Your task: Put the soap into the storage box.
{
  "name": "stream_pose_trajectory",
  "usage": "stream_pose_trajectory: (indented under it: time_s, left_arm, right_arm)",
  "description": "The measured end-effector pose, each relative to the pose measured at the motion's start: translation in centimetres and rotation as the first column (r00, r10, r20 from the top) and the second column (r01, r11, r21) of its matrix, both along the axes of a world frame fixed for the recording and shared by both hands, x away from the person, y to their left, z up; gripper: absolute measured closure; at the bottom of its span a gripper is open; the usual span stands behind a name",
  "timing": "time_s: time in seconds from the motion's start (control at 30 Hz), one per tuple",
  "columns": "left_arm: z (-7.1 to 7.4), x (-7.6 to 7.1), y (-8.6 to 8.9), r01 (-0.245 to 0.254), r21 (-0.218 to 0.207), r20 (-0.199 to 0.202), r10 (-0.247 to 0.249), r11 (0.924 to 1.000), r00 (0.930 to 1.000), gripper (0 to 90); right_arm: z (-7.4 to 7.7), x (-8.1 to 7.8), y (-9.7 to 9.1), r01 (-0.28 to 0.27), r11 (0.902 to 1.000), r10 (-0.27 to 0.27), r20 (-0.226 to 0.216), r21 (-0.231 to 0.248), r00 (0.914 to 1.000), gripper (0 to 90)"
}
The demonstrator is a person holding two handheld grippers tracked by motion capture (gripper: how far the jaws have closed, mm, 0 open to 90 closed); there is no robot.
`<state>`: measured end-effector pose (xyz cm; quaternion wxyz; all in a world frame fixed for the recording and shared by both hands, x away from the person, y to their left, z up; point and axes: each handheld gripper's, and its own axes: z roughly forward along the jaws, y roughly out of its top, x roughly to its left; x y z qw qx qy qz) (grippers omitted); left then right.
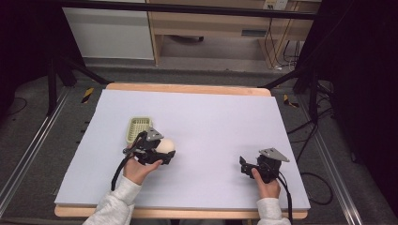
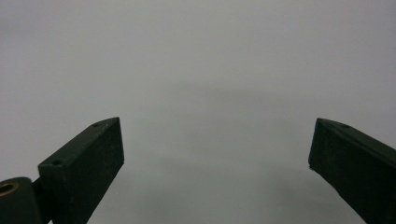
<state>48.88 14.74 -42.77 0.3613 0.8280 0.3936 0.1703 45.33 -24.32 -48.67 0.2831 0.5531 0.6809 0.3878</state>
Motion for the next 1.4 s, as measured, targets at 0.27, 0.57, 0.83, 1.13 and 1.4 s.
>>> stream_pose_trajectory:
  time_s: [0.27,0.57,0.83,1.13,1.4]
  left_arm:
    - [0.0,0.4,0.5,-0.014,-0.002,-0.008,0.014,0.9999,0.9999,24.2]
    - [0.6,0.9,1.8,-0.045,-0.032,-0.006,0.045,0.9985,0.999,24.2]
    - [1.4,1.2,2.8,-0.068,-0.054,0.01,0.069,0.9962,0.9976,24.2]
    - [1.8,2.0,4.3,-0.105,-0.065,0.0,0.105,0.9924,0.9945,24.2]
    - [1.8,2.9,5.4,-0.138,-0.054,-0.003,0.138,0.9889,0.9904,24.2]
  right_arm:
    - [0.0,0.0,0.0,0.001,1.0,-0.001,0.0,0.001,1.0,3.7]
    - [0.0,0.0,0.0,-0.002,1.0,0.002,-0.002,0.002,1.0,3.7]
    - [0.0,0.0,0.0,-0.002,1.0,0.002,-0.002,0.002,1.0,3.8]
    - [0.0,0.0,0.0,-0.002,1.0,0.002,-0.002,0.001,1.0,3.7]
    - [0.0,0.1,0.0,-0.005,1.0,0.005,-0.009,0.008,1.0,3.7]
